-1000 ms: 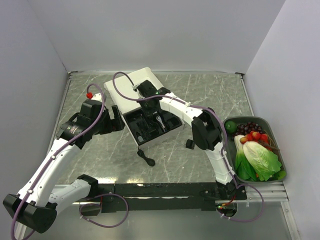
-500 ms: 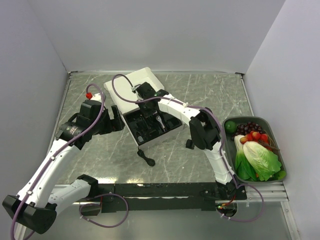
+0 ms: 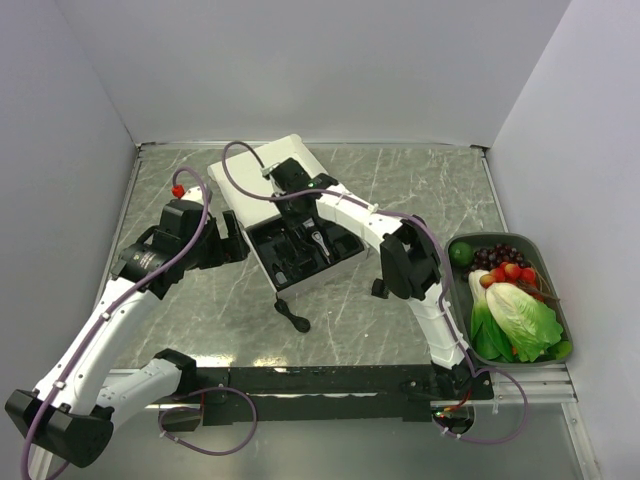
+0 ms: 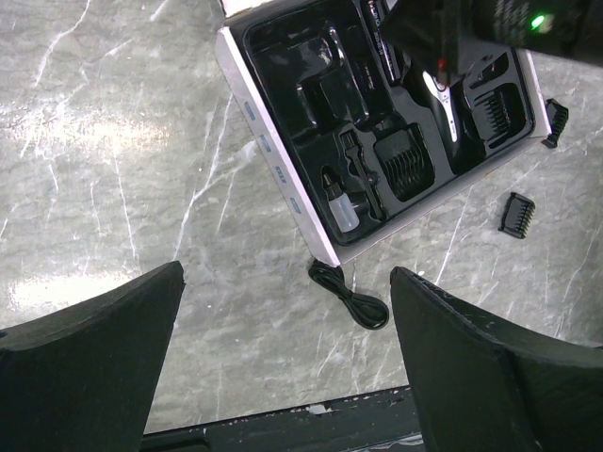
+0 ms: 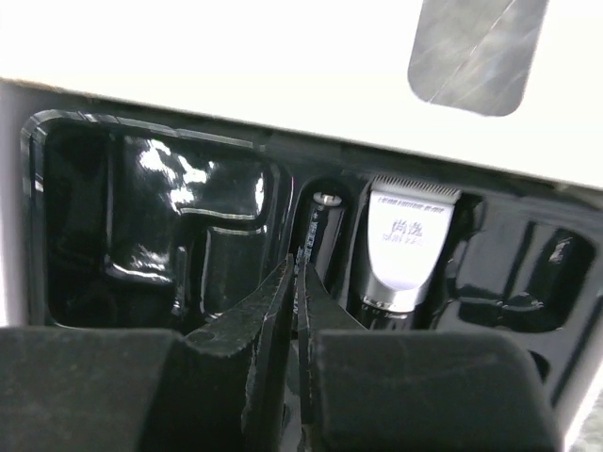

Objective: Sort the hair-cutting tools

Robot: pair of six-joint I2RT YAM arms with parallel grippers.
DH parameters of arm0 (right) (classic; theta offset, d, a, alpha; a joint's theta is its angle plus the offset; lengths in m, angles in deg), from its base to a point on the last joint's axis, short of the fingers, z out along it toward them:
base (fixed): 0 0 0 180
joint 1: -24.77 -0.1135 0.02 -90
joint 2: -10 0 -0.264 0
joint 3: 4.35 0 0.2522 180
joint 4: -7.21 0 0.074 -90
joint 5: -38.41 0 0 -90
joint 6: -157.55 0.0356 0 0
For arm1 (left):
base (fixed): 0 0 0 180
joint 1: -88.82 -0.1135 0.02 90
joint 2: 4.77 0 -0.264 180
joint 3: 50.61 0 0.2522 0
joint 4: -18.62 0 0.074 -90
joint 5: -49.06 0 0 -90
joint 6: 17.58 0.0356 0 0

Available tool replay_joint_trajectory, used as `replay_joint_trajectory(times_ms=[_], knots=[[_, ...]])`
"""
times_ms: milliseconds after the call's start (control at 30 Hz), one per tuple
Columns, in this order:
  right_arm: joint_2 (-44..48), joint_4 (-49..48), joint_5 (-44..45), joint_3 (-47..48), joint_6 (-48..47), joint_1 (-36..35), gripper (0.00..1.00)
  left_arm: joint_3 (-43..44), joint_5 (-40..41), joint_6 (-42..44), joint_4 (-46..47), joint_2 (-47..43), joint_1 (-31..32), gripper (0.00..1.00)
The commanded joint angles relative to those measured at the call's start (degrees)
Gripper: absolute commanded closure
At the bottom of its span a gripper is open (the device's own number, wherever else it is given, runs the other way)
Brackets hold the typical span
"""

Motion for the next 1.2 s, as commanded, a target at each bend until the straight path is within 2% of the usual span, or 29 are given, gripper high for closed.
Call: replay_joint_trajectory(times_ms=[0,300,567,833,1000,1033,1167], knots=[[1.44,0.93,1.89,5.55,-0.95,-0.28,0.88,0.81,0.09,0.45,1.46,-0.47,0.09,0.04],[-1.9,-0.39,1.72,3.88,-0.25,-0.19,0.94,0.81,0.62,0.63,0.66,-0.38,0.09,0.04],[-1.65,-2.41,0.92,-2.27,1.07,-0.28,0.97,0.29,0.18,0.54,1.28,-0.12,0.09,0.03],[0.9,-1.71,1.36,0.1,0.2,-0.28,0.97,0.55,0.01,0.72,1.98,0.15,0.09,0.03],[5.29,-0.48,2.41,2.91,-0.42,-0.54,0.94,1.95,-0.34,1.16,2.24,0.32,0.09,0.03],[7.39,-0.91,2.94,2.3,-0.51,-0.55,0.87,2.22,-0.61,1.33,2.59,0.41,0.09,0.04],[14.33,-1.18,4.26,-0.6,-0.51,-0.54,0.78,2.92,-0.96,2.56,3.12,0.76,0.09,0.04]])
